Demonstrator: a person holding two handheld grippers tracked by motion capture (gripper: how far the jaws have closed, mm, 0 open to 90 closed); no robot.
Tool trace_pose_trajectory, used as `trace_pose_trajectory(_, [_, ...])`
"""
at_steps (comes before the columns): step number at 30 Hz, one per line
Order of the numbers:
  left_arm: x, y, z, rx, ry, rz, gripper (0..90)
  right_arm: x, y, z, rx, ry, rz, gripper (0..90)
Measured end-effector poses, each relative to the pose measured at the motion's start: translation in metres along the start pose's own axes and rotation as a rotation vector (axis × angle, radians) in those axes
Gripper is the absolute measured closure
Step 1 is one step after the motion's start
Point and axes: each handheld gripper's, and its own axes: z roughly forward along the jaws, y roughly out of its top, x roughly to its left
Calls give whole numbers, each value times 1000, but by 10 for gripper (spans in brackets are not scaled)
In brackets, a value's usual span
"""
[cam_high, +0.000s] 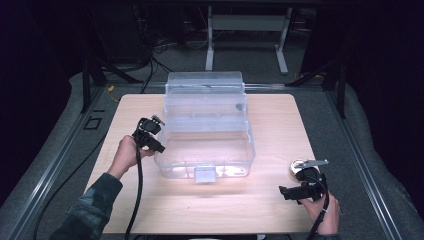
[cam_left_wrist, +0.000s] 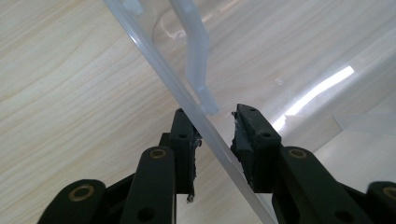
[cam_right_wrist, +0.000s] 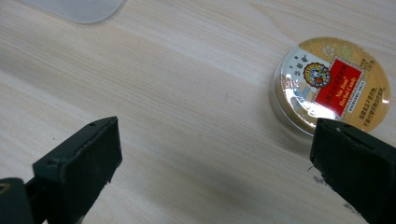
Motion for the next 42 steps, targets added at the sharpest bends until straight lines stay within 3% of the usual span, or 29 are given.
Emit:
trace_pose_trajectory(3, [-7,5,2,3,-4,6,689,0,1,1,-3,9,0,17])
trace_pose_trajectory(4, [-10,7,3,5,-3,9,689,1,2,0,9,-22,-4,17])
trace_pose_trajectory(5, [-13,10,3,7,-5,12,689,0,2,2,1,4,-5,18])
trace_pose_trajectory(10, [-27,19,7,13,-9,21,687,-2,3,3,-8,17,-14,18])
trace_pose_trajectory(13, [-31,21,8,11,-10,27,686,-5,2,4,-13,45,-8,18])
trace_pose_trajectory(14, [-31,22,8,11,-6,32,684,-6,2,4,-9,25,-5,18])
trace_pose_trajectory(16, [-31,21,8,7,-11,38,674,-7,4,6,-1,29,-8,19])
trace_pose_trajectory(17, [-29,21,7,0,-30,37,664,-7,4,6,2,23,-11,18])
trace_pose_trajectory(19, [-26,19,1,-28,-74,32,567,-7,6,5,-5,33,-15,18])
trace_pose_trajectory(22, [-22,17,-12,-63,-90,32,427,-10,9,2,-5,36,-26,18])
trace_pose_trajectory(23, [-21,16,-15,-68,-99,34,380,-12,10,1,-8,59,-25,18])
trace_pose_trajectory(29, [-14,4,-40,-92,-121,53,153,-20,19,-4,-2,23,-22,16])
trace_pose_trajectory(36, [-3,-17,-54,-107,-117,53,10,-36,32,-2,30,3,-9,13])
trace_pose_trajectory(42, [15,-44,-54,-103,-112,30,2,-49,43,8,75,-5,-3,0])
